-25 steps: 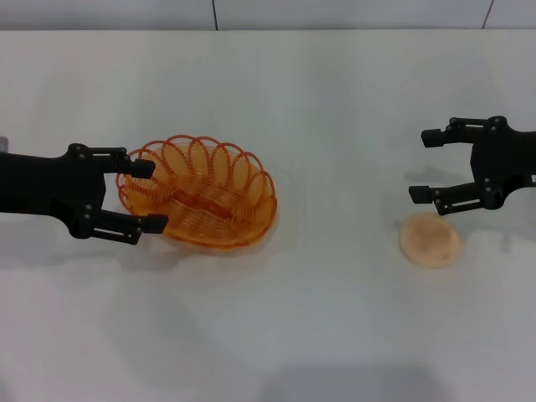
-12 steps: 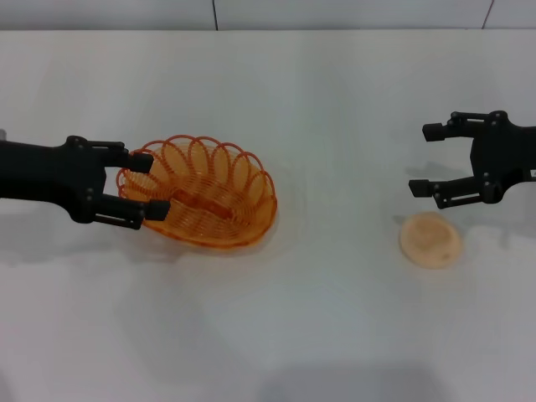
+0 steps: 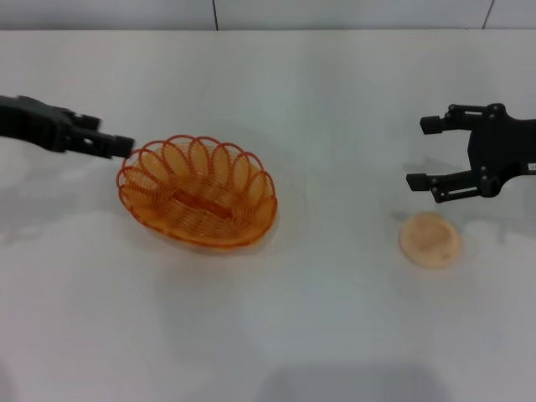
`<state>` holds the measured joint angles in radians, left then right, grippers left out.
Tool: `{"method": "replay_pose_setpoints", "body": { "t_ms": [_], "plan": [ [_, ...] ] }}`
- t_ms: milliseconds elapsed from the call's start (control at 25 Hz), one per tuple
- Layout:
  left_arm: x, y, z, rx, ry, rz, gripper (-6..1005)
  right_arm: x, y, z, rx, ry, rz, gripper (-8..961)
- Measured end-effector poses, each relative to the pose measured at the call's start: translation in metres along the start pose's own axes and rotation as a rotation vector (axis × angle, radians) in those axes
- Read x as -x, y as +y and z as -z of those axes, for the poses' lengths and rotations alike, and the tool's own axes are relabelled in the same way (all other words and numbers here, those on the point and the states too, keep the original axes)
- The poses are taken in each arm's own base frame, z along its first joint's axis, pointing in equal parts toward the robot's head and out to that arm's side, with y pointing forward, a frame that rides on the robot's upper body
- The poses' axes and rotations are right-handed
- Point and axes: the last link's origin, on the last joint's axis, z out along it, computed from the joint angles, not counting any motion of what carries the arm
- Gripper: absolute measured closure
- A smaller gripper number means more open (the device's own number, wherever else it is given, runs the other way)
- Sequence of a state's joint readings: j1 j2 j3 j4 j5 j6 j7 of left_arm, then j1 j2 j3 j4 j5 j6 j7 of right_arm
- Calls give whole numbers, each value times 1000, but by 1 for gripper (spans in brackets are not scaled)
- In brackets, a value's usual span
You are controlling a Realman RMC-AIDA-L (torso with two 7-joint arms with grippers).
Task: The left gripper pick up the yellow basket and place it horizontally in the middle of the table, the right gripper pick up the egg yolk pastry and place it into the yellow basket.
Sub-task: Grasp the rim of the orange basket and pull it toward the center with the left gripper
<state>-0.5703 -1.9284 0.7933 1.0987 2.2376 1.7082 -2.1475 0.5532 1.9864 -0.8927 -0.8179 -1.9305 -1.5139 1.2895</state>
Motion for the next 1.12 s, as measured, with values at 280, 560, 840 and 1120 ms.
{"method": "replay_pose_setpoints", "body": {
  "t_ms": [280,560,840,1120],
  "plan": [
    [-15,-19,-7,-197,-174,114,206,4,0,-5,4,-7,20,79],
    [-18,-27,-33,-252,-221,135,217,6,0,-9,6,-12,34,79],
    [-14,-26,-64,-226,-223,162,227,5,1,-10,7,-12,40,79],
    [-8,-25,-80,-212,-234,188,238,5,1,-10,8,-12,45,79]
  ]
}}
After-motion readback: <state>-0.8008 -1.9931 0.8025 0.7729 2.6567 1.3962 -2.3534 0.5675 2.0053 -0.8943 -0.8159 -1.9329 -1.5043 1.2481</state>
